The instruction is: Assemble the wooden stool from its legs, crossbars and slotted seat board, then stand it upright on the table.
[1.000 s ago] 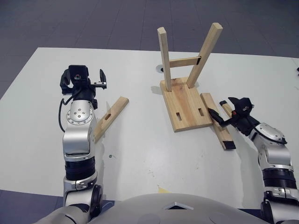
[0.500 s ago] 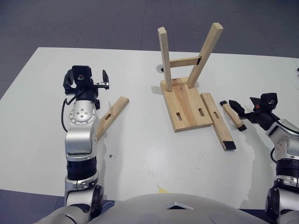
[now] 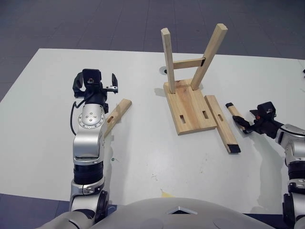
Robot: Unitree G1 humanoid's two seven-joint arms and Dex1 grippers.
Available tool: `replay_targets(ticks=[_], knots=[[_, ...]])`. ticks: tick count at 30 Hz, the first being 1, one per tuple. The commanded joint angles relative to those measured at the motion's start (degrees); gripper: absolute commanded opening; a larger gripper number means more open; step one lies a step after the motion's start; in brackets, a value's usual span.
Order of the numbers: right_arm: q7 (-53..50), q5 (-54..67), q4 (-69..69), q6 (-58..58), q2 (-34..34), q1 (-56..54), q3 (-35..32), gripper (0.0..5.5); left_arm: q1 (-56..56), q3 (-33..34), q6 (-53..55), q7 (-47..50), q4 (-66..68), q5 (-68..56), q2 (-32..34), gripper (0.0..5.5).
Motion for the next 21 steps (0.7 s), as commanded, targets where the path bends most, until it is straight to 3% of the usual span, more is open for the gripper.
replay_targets(ticks=[1,15,21], knots=[[1.52,-2.68,-0.43,8.42,-0.57,4.51,5.50,3.67,1.09,-0.05,-0.08,0.95,-0.77,0.99,-1.05,5.40],[0.73,-3.96,-0.76,5.88,-1.58,4.33,9.78,1.85,1.36,-0.63,0.12,1.08,-1.67,2.62,-1.22,5.40],[0.40,-3.25,-1.98,7.05,-0.97,4.83,9.81,1.31,2.57,-0.09,0.19,0.59,-2.30,3.02,-0.99,5.40]])
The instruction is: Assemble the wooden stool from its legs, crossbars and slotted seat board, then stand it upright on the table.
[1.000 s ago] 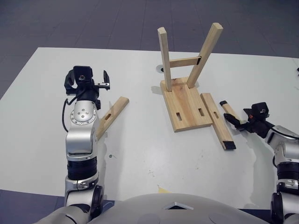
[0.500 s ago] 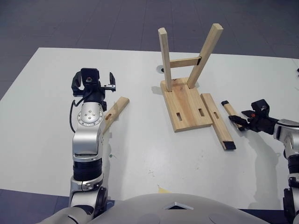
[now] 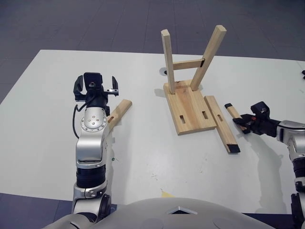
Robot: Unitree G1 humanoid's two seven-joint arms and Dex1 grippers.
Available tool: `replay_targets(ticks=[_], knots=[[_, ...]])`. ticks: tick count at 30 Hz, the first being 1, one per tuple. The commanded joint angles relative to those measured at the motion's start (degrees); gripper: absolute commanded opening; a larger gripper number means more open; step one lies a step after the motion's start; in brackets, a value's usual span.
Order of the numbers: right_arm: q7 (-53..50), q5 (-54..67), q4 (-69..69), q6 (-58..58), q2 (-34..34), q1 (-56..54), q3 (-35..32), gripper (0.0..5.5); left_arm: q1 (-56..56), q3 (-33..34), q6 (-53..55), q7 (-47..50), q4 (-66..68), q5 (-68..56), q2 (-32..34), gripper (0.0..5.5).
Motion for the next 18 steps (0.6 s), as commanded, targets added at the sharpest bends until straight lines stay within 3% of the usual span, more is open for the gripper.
replay_targets(ticks=[1,6,9,14,18], knots=[[-2.48,-2.91,2.17,4.32,2.70,4.71,2.96,1.31,0.47,0.23,0.38,-0.55,-0.82,0.72,0.65,5.40],[-9.90,-1.43,-0.76,-1.69,7.69,0.83,-1.95,1.31,-1.70,2.20,2.62,-2.55,-3.97,-0.64,1.93,5.40],[-22.75,-2.44,-5.81,-11.90,13.71,-2.49,-7.89,1.31,-5.38,6.96,5.95,-5.93,-5.49,-5.54,2.51,5.40],[-37.00,-9.56,-20.91,-27.68,20.99,-7.36,-8.10,1.31,-21.31,18.21,12.86,-17.26,-6.97,-31.42,0.98,5.40],[-41.57,-11.31,-35.80,-28.49,24.58,-9.92,-6.99,1.31,-29.94,24.46,19.28,-21.59,-4.43,-52.61,1.97,5.40]])
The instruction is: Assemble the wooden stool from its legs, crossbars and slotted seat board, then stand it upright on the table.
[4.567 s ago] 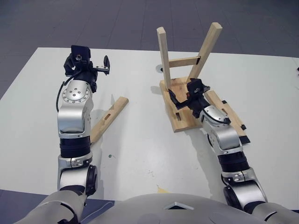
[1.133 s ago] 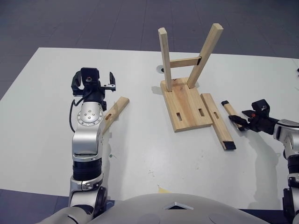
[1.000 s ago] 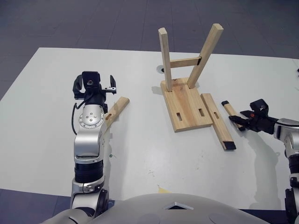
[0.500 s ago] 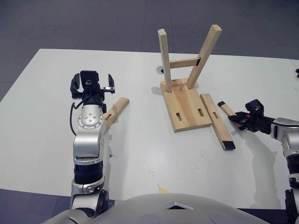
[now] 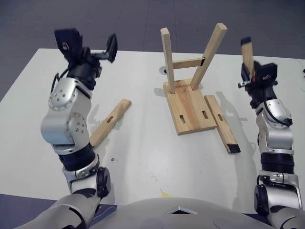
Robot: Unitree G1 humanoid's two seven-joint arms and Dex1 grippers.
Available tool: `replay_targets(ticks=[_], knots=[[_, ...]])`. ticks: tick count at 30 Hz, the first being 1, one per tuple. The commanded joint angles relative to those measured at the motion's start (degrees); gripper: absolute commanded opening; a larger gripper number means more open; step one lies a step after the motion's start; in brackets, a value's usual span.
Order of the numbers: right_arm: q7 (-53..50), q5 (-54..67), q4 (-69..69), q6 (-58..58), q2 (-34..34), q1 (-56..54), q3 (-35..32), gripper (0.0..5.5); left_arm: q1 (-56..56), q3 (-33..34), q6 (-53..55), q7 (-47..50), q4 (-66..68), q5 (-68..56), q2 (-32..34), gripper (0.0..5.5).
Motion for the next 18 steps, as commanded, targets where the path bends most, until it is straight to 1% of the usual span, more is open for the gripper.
replay_targets(ticks=[1,4,6,9,13,18], knots=[[-3.81,0.41,-18.11,1.03,4.88,-3.14,2.09,1.31,-9.05,6.36,8.25,-4.86,1.45,-22.37,1.13,5.40],[-0.74,3.67,-25.64,3.60,7.16,-3.65,7.04,1.31,-8.67,5.13,11.26,-3.17,1.22,-33.72,-0.71,5.40],[1.15,5.23,-28.70,5.87,8.07,-3.92,10.21,1.31,-8.89,5.33,10.84,1.96,2.24,-42.03,-2.83,5.40],[4.58,7.01,-30.35,7.45,8.64,-3.23,13.93,1.31,-8.76,3.56,9.59,7.59,2.88,-51.12,-2.96,5.40],[6.51,6.75,-31.60,8.10,10.43,-1.08,18.93,1.31,-8.31,-0.18,8.63,11.51,3.41,-54.08,-0.62,5.40],[6.42,4.76,-32.21,8.37,12.46,-0.43,22.63,1.31,-11.35,-2.15,5.04,16.45,5.40,-59.02,1.47,5.40]])
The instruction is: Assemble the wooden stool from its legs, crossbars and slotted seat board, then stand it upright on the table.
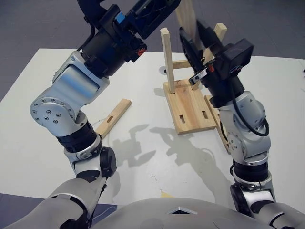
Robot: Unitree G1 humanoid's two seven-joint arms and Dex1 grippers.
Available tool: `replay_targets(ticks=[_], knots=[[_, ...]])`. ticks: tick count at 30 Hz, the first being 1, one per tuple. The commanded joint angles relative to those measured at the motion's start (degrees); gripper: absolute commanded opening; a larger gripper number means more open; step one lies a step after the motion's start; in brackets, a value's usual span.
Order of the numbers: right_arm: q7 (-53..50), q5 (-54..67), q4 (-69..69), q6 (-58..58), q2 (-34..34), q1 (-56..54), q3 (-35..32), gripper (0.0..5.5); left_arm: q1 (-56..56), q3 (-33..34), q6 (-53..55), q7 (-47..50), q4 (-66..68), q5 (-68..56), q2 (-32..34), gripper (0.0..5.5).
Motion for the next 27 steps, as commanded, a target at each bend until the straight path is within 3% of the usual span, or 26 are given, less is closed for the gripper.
replay_targets(ticks=[1,14,27], knots=[[0.33,-1.85,-0.84,0.22,1.26,0.62,2.29,1.31,-3.36,-2.14,-2.24,2.76,1.88,-2.97,3.42,5.40],[-0.92,-6.20,-0.53,-0.21,4.64,1.40,3.44,1.31,-2.56,-7.46,-4.91,0.89,1.94,-2.79,11.75,3.25],[-0.27,-7.57,-0.41,0.45,5.43,1.16,2.95,1.31,-1.59,-10.18,-7.36,0.61,0.27,-0.78,13.81,1.14]])
